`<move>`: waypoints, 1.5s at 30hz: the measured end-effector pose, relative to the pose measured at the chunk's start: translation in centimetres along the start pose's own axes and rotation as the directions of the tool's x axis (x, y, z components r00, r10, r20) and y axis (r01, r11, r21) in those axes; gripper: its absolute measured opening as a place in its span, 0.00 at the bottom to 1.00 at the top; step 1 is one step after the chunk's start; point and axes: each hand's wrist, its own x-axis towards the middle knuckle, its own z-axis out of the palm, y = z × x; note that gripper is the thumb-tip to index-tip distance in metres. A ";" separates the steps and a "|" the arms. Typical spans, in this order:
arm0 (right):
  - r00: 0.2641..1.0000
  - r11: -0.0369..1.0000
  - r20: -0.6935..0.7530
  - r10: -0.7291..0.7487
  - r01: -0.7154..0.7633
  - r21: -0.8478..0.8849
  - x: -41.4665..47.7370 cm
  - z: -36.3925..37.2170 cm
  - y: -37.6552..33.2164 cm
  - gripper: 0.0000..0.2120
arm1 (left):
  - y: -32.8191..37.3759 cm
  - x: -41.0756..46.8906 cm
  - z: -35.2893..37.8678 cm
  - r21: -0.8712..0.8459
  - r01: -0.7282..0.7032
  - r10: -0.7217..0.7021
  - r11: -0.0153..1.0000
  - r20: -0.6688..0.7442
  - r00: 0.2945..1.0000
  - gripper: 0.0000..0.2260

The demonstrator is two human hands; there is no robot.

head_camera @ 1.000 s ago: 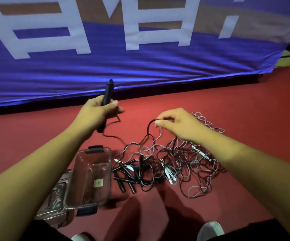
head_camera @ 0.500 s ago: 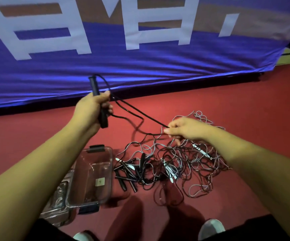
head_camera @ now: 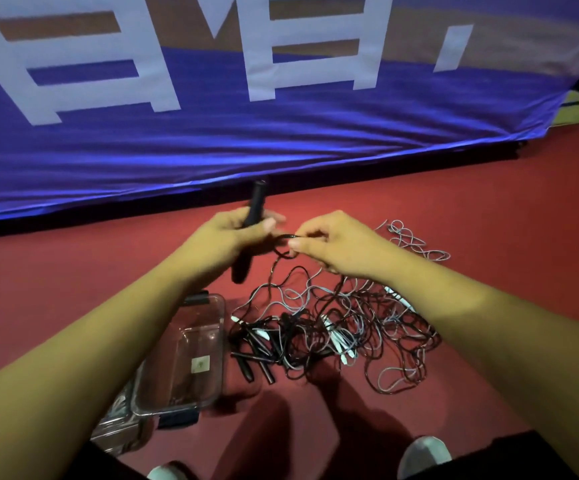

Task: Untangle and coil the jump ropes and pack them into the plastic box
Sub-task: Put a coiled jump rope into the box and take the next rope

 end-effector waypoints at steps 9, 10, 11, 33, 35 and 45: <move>0.891 0.921 0.242 0.384 -0.351 -0.168 -1.6 -2.3 7.6 0.09 | -1.7 2.4 -3.1 -0.097 -0.037 -0.027 0.995 -0.589 0.808 0.11; 0.889 0.914 0.229 0.397 -0.359 -0.190 -1.8 -2.5 8.0 0.09 | -2.5 2.5 -3.7 -0.130 -0.003 -0.079 0.992 -0.621 0.780 0.12; 0.903 0.919 0.196 0.384 -0.353 -0.176 -1.8 -2.5 8.0 0.09 | -3.2 2.5 -4.3 -0.139 0.044 -0.123 0.989 -0.638 0.760 0.12; 0.905 0.943 0.285 0.317 -0.332 0.005 -1.8 -2.8 6.1 0.07 | -1.1 2.1 -0.1 0.279 0.085 0.004 0.956 -0.303 0.953 0.06; 0.918 0.928 0.233 0.320 -0.354 0.119 -1.8 -2.6 6.3 0.05 | -1.5 2.2 -0.5 0.546 0.125 0.048 0.828 -0.292 0.955 0.07; 0.987 0.946 0.035 0.155 -0.159 0.283 0.4 -0.1 1.3 0.08 | -0.4 0.5 2.5 0.159 0.081 -0.077 0.984 -0.028 0.997 0.10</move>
